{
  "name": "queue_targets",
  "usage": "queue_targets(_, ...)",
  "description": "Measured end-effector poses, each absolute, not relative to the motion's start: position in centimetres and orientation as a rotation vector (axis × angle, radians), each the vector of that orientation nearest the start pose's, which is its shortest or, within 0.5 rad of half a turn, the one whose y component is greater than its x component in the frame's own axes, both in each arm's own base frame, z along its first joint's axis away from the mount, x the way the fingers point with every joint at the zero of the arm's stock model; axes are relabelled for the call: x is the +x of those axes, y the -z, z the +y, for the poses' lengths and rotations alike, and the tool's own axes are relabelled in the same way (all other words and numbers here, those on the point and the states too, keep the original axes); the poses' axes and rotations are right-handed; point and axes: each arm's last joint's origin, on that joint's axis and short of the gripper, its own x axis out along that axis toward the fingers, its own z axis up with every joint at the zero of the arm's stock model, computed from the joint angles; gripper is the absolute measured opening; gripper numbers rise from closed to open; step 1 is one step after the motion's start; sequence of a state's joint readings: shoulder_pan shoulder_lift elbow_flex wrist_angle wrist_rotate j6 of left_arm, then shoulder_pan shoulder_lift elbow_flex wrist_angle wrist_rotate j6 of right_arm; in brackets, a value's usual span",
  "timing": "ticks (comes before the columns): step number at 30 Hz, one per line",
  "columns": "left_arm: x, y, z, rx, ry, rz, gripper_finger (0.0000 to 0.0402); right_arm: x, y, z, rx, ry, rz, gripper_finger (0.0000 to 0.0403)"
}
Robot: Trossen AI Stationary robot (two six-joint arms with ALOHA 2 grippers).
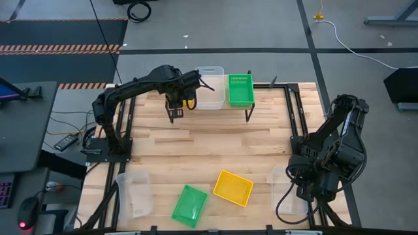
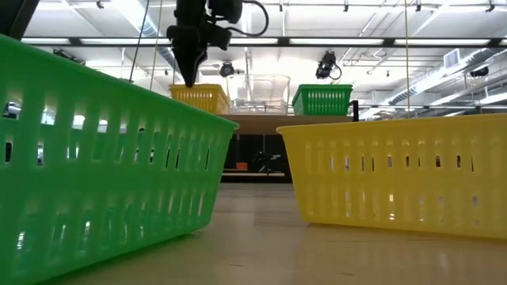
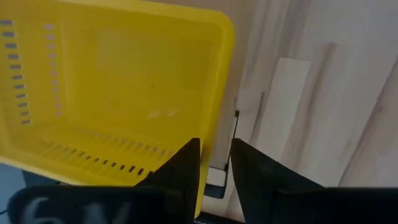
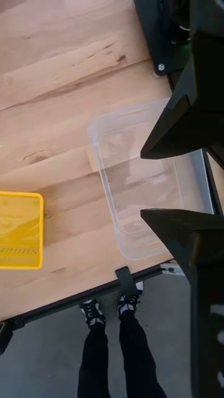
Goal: Stack baskets on shelf by color
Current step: Stack the left yellow bin on top of the yellow bin on the shelf, then stack the right transparent bin on top of the transparent bin on the shelf
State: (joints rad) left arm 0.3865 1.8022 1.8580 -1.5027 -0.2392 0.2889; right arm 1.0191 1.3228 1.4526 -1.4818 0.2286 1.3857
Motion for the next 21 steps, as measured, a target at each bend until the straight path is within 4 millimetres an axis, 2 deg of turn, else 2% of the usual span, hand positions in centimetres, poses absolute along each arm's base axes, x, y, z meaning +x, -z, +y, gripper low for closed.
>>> queue_targets(13,30.7,-34.2,12.7,0.096,-0.318,1.499,0.0103,11.1,-35.7,18.3,0.480,0.227,1.262,0.0147)
queue_targets(21,29.3,-36.1,12.4,0.108,-0.339,1.433,0.0103,10.6,-33.8,19.9,0.582,0.208,1.286,0.0159)
